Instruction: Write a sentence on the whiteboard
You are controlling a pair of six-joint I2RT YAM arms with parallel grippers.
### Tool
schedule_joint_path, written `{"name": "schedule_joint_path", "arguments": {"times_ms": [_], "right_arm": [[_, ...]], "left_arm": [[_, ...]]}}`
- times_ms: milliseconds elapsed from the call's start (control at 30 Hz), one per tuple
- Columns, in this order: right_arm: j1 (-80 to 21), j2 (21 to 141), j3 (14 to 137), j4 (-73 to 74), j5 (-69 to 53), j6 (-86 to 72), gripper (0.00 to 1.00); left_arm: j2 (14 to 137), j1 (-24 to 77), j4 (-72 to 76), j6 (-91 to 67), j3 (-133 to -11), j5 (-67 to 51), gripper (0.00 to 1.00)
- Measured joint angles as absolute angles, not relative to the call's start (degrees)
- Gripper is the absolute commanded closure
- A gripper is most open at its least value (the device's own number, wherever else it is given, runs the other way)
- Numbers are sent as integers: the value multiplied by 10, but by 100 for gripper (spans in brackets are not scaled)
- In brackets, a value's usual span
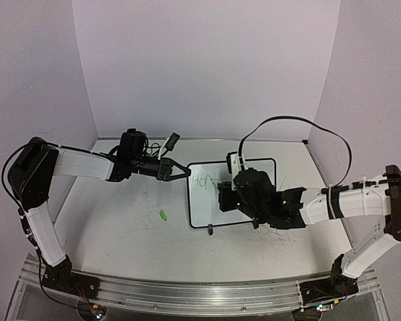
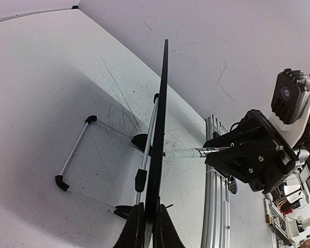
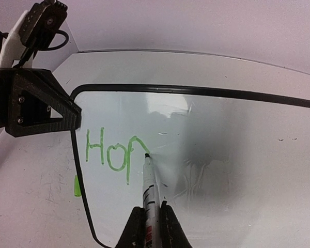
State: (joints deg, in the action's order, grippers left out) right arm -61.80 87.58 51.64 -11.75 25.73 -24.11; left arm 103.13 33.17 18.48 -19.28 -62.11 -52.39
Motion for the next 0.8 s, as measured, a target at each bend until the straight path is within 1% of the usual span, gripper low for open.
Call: {"name": "schedule_joint_path", "arguments": {"times_ms": [633, 800], "right_arm": [[-630, 902, 538, -120, 244, -236, 100], [-629, 869, 510, -116, 245, -235, 100]], "left_arm": [[1031, 332, 184, -193, -621, -522, 100], [1031, 332, 184, -192, -621, -524, 100]]}}
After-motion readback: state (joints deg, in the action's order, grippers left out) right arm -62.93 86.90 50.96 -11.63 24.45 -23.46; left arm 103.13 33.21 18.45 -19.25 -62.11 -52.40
